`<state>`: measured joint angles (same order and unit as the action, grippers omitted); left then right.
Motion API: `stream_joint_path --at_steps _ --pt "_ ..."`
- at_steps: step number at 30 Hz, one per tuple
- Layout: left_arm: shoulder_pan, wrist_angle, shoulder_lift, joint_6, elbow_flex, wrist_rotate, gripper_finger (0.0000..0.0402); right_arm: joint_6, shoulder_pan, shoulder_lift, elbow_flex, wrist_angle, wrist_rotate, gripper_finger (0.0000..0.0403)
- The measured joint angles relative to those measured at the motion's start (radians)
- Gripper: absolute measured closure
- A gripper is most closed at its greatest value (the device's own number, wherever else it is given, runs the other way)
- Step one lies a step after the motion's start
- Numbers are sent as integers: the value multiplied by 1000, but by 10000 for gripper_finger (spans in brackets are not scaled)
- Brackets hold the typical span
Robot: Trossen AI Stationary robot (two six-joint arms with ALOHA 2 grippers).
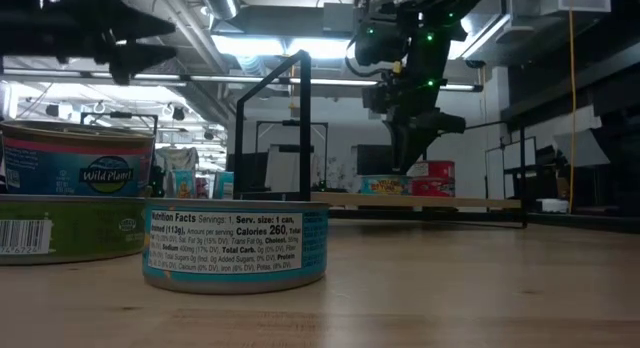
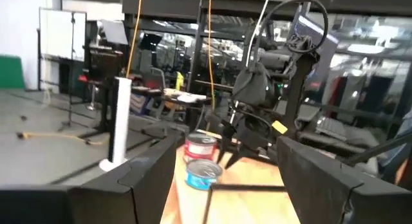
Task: Stack canned seafood by type on shelf
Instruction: Stack the light blue tuna can on top of the light blue tuna can on the shelf
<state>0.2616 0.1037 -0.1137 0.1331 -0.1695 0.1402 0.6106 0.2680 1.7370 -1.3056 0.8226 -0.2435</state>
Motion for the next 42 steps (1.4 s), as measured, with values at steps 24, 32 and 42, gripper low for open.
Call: stream_joint_path --at_steps 24,32,42 --pt "1 -687 -743 -614 -633 152 139 -34 0 -2 -266 160 61 301" --pt "1 -829 -880 -803 -648 291 139 -34 0 -2 -266 185 62 301" --pt "68 -950 -1043 -1004 -648 295 139 -34 0 -2 -266 183 67 301"
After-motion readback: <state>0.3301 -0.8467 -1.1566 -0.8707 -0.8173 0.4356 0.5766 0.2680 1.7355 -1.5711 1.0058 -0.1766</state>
